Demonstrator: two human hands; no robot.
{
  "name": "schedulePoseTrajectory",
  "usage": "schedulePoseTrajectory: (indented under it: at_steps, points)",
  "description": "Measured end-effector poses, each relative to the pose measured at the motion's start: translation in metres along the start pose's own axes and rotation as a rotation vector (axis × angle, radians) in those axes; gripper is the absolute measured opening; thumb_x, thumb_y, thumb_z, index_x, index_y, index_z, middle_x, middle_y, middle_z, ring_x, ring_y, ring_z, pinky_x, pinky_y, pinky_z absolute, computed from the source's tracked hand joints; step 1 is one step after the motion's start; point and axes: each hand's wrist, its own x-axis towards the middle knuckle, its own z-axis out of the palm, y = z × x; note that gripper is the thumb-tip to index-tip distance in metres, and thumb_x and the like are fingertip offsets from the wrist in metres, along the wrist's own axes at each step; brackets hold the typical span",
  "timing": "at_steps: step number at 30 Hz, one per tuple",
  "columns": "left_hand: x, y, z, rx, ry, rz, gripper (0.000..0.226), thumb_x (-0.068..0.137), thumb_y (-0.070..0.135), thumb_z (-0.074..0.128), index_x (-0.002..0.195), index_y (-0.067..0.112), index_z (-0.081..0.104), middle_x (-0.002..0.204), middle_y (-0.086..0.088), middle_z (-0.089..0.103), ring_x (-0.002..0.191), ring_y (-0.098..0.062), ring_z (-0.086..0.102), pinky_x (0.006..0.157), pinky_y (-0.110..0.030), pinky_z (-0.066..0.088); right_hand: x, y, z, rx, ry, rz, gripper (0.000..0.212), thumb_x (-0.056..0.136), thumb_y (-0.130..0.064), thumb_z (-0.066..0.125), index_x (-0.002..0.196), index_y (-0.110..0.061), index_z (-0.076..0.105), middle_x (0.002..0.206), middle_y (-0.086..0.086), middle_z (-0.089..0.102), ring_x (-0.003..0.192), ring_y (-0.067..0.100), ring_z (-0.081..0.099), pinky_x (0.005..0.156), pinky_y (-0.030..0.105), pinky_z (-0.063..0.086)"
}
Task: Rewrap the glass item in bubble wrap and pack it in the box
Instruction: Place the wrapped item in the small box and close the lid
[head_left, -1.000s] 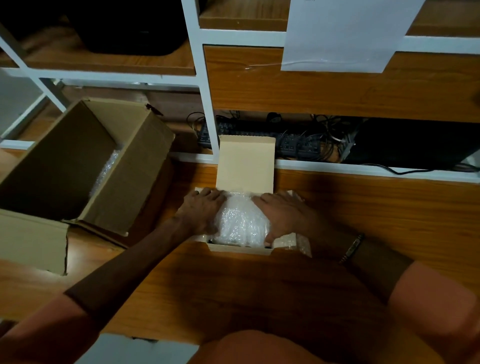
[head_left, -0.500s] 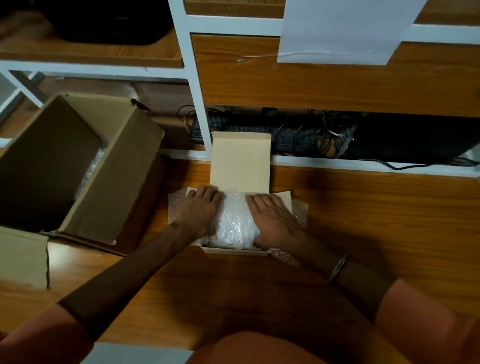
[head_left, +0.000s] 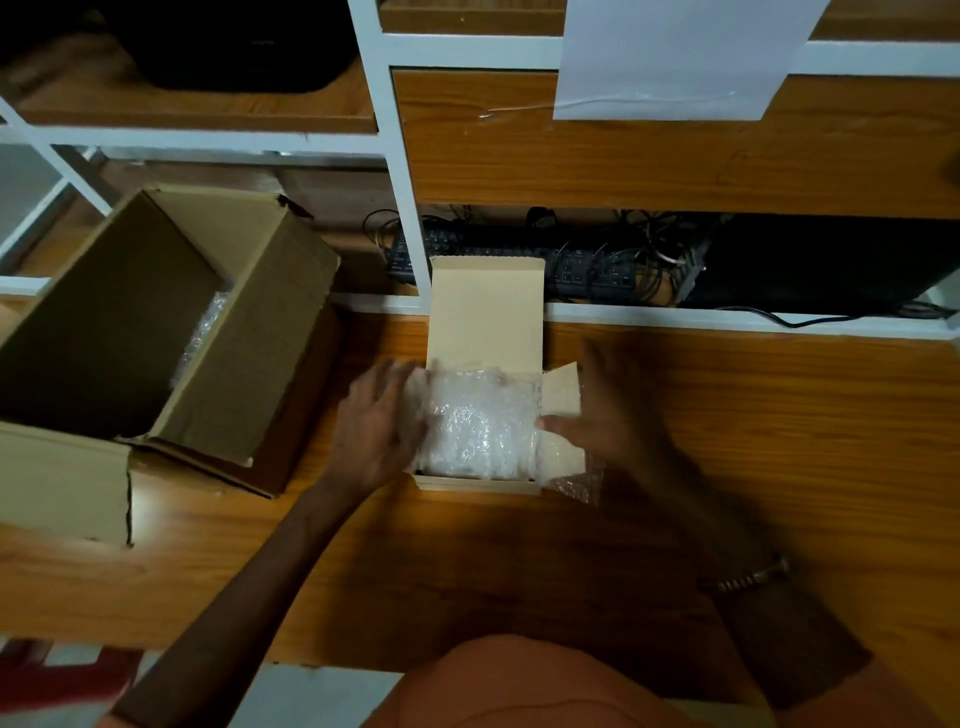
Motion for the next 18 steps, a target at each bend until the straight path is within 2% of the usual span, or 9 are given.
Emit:
schedulePoseTrajectory:
  at_steps: [3, 5, 7, 9, 11, 12, 14, 16, 18]
  points:
    - [-0.008, -0.007, 0.003, -0.277, 0.041, -0.444, 0.094, 0.096, 0.074, 0.052, 0.167, 0.019, 0.024, 0.172, -0.02, 0.023, 0.156, -0.041, 0.025, 0.123, -0.059, 0.03, -0.007, 0.021, 0.008, 0.283, -0.06, 0.229, 0.139, 0.05, -0.093, 0.078, 0.163, -0.036, 0.021, 0.173, 0.002, 0.026, 0.154, 0.033, 0.035, 0.117, 0.06, 0.041]
    - [-0.006, -0.005, 0.0, -0.478, -0.051, -0.788, 0.1, 0.098, 0.072, 0.055, 0.17, 0.019, 0.01, 0.175, -0.02, 0.012, 0.159, -0.043, 0.02, 0.125, -0.058, 0.025, -0.018, 0.02, 0.002, 0.492, -0.087, 0.296, 0.115, 0.061, -0.071, 0.091, 0.155, -0.035, 0.036, 0.157, -0.002, 0.049, 0.138, 0.028, 0.055, 0.105, 0.054, 0.054]
    - [-0.003, -0.006, -0.001, -0.797, -0.113, -0.965, 0.088, 0.102, 0.063, 0.056, 0.168, 0.017, 0.02, 0.171, -0.014, 0.031, 0.152, -0.038, 0.04, 0.119, -0.051, 0.037, -0.026, 0.015, -0.009, 0.624, -0.165, 0.323, 0.072, 0.081, -0.039, 0.091, 0.141, -0.028, 0.054, 0.134, -0.006, 0.064, 0.113, 0.021, 0.067, 0.09, 0.044, 0.061]
    - [-0.003, -0.005, -0.002, -1.076, -0.129, -0.985, 0.073, 0.1, 0.063, 0.06, 0.158, 0.021, 0.044, 0.154, -0.009, 0.056, 0.125, -0.028, 0.065, 0.104, -0.045, 0.053, -0.028, 0.017, -0.015, 0.688, -0.257, 0.316, 0.034, 0.09, -0.02, 0.084, 0.117, -0.024, 0.065, 0.117, -0.004, 0.069, 0.086, 0.013, 0.069, 0.077, 0.038, 0.062]
    - [-0.004, -0.003, -0.005, -1.115, -0.068, -0.987, 0.064, 0.098, 0.056, 0.067, 0.147, 0.017, 0.05, 0.136, -0.007, 0.065, 0.101, -0.019, 0.068, 0.089, -0.04, 0.054, -0.027, 0.019, -0.017, 0.679, -0.221, 0.302, 0.036, 0.091, -0.014, 0.082, 0.122, -0.015, 0.064, 0.114, 0.003, 0.07, 0.082, 0.014, 0.067, 0.074, 0.038, 0.06]
    - [-0.005, -0.004, -0.003, -1.08, 0.0, -0.996, 0.067, 0.098, 0.049, 0.072, 0.148, 0.016, 0.044, 0.135, -0.008, 0.062, 0.1, -0.019, 0.066, 0.09, -0.041, 0.052, -0.026, 0.019, -0.017, 0.664, -0.176, 0.3, 0.05, 0.089, -0.012, 0.083, 0.133, -0.01, 0.06, 0.116, 0.004, 0.068, 0.083, 0.014, 0.065, 0.068, 0.034, 0.056]
    - [-0.008, -0.004, -0.003, -0.976, 0.161, -0.941, 0.087, 0.093, 0.036, 0.081, 0.157, 0.009, 0.028, 0.142, -0.011, 0.057, 0.118, -0.028, 0.064, 0.102, -0.047, 0.052, -0.023, 0.01, -0.02, 0.675, -0.058, 0.286, 0.066, 0.088, -0.009, 0.084, 0.146, -0.008, 0.052, 0.12, 0.004, 0.062, 0.081, 0.01, 0.06, 0.059, 0.025, 0.046]
    - [-0.015, 0.002, -0.007, -0.85, 0.307, -0.77, 0.081, 0.091, 0.028, 0.084, 0.153, 0.01, 0.034, 0.144, -0.011, 0.057, 0.129, -0.031, 0.059, 0.104, -0.047, 0.053, -0.021, -0.005, -0.023, 0.678, 0.02, 0.217, 0.061, 0.09, -0.006, 0.081, 0.145, -0.011, 0.055, 0.111, 0.002, 0.063, 0.076, 0.008, 0.058, 0.057, 0.024, 0.044]
    - [-0.019, 0.008, -0.011, -0.721, 0.379, -0.616, 0.076, 0.09, 0.03, 0.085, 0.15, 0.013, 0.041, 0.139, -0.004, 0.059, 0.127, -0.027, 0.061, 0.096, -0.041, 0.056, -0.017, -0.023, -0.021, 0.691, 0.04, 0.153, 0.056, 0.091, -0.006, 0.079, 0.142, -0.015, 0.059, 0.099, 0.003, 0.067, 0.077, 0.011, 0.063, 0.06, 0.026, 0.05]
